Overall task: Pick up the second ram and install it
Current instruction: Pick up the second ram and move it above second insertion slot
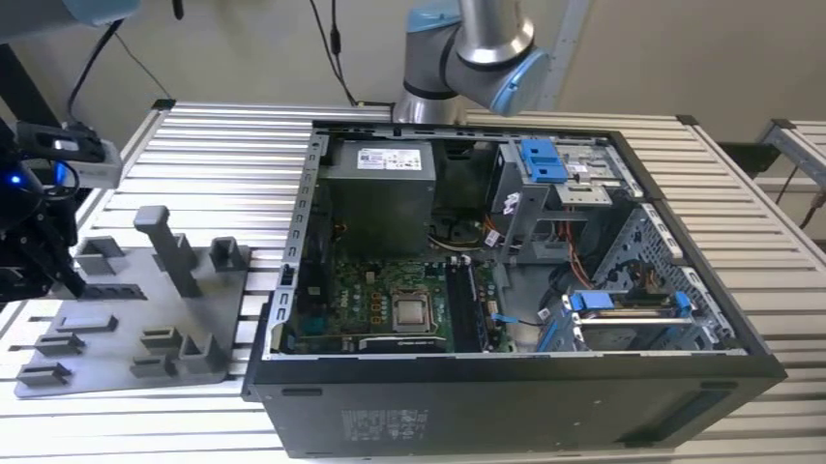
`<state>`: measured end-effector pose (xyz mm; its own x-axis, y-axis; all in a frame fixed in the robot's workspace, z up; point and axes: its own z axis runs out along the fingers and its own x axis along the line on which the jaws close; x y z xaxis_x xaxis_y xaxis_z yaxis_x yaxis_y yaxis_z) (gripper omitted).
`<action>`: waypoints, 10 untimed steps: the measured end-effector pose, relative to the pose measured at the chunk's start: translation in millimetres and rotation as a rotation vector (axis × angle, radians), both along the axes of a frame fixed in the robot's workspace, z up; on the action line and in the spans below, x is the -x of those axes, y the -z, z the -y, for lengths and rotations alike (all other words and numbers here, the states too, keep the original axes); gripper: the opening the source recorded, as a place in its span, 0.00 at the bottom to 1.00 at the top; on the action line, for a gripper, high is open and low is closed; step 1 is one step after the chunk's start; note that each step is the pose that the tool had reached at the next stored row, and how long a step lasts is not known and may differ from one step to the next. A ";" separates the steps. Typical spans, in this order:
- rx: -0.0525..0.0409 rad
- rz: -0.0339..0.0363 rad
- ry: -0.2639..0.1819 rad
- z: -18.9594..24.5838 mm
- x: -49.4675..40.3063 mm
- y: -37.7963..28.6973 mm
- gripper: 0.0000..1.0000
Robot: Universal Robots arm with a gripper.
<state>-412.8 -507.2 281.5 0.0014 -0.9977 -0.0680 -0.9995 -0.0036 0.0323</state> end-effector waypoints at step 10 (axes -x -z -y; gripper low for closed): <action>0.0000 0.0000 0.000 0.0 0.0 -10.5 0.14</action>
